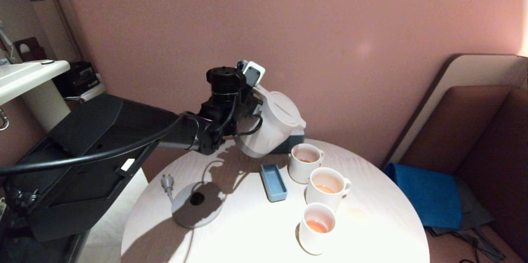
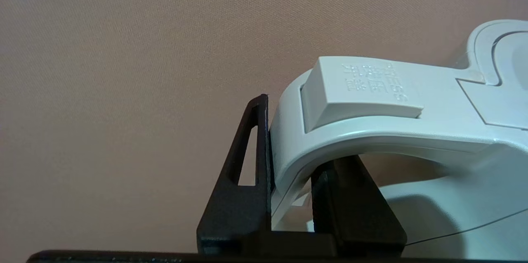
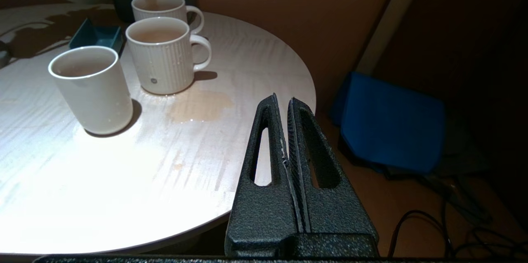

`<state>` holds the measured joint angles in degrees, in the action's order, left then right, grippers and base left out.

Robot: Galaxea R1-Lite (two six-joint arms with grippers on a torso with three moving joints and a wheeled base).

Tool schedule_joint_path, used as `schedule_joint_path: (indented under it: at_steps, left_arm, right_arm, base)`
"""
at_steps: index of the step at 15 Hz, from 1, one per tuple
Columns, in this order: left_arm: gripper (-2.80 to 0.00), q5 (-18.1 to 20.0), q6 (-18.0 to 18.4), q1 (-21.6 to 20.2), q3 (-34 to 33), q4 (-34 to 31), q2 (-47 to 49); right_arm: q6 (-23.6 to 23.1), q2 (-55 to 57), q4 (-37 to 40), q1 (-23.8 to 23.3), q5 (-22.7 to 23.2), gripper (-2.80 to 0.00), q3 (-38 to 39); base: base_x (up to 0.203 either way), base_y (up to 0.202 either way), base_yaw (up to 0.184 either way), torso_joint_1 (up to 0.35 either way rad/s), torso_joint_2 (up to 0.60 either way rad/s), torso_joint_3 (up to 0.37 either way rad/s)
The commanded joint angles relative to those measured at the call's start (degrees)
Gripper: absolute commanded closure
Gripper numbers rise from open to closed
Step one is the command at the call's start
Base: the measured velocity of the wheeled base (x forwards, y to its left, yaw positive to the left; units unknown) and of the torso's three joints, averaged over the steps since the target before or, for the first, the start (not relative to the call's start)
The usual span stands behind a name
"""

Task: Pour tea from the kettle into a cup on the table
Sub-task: Pour water into the cup

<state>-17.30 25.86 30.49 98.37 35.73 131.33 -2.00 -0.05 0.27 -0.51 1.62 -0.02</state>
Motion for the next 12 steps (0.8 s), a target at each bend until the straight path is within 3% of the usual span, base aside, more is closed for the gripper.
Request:
schedule_joint_path:
  at_steps: [1, 12]
  left_arm:
    - [0.00, -0.2, 1.1, 0.8, 0.0, 0.2, 0.5]
    - [0.00, -0.2, 10.7, 1.2, 0.2, 0.4, -0.1]
  right_arm:
    - [0.0, 0.0, 0.0, 0.0, 0.0, 0.00, 0.0]
    - [0.0, 0.0, 0.0, 0.1, 0.0, 0.00, 0.0]
  base:
    - [0.000, 0.000, 0.000, 0.000, 0.00, 0.000]
    - [0.000, 0.000, 0.000, 0.000, 0.00, 0.000]
